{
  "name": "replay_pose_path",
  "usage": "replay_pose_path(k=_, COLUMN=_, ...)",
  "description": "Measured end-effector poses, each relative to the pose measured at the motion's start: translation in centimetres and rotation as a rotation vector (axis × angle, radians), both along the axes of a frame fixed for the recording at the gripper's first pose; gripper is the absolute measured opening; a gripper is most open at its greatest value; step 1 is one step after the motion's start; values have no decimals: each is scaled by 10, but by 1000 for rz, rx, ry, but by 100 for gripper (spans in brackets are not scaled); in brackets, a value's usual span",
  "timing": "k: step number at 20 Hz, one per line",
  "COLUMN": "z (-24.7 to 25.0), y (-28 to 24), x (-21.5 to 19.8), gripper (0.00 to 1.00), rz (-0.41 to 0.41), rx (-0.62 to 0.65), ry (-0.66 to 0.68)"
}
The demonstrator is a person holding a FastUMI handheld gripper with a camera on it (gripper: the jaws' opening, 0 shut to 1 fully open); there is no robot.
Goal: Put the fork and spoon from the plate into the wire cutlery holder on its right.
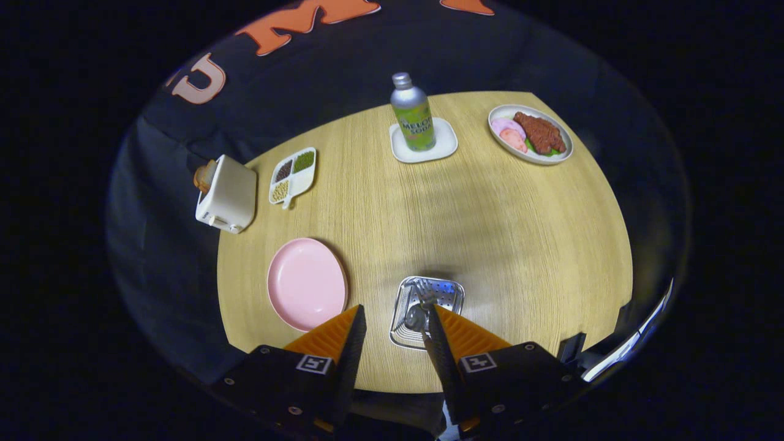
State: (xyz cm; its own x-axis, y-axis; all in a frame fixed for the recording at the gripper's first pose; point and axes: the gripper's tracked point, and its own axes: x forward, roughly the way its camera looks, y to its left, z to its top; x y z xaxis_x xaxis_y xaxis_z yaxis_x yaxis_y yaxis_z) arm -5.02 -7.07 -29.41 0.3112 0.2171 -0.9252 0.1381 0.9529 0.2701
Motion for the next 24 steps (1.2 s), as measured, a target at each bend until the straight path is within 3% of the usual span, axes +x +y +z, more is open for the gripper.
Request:
replay_pose_path(k=1, z=9, y=0, x=6, gripper=71, rz=-3, rx=-10, ry=-51)
replay_pose_path(k=9, z=81, y=17, x=53, gripper=92, rz=4, rx=-51, ry=-495)
replay_pose_path(k=13, z=132, y=22, x=64, gripper=96, rz=29, rx=-112, ry=-701)
replay_pose_path(k=24, z=247, y=37, x=61, gripper=96, rz=-13, rx=-241, ry=-1159)
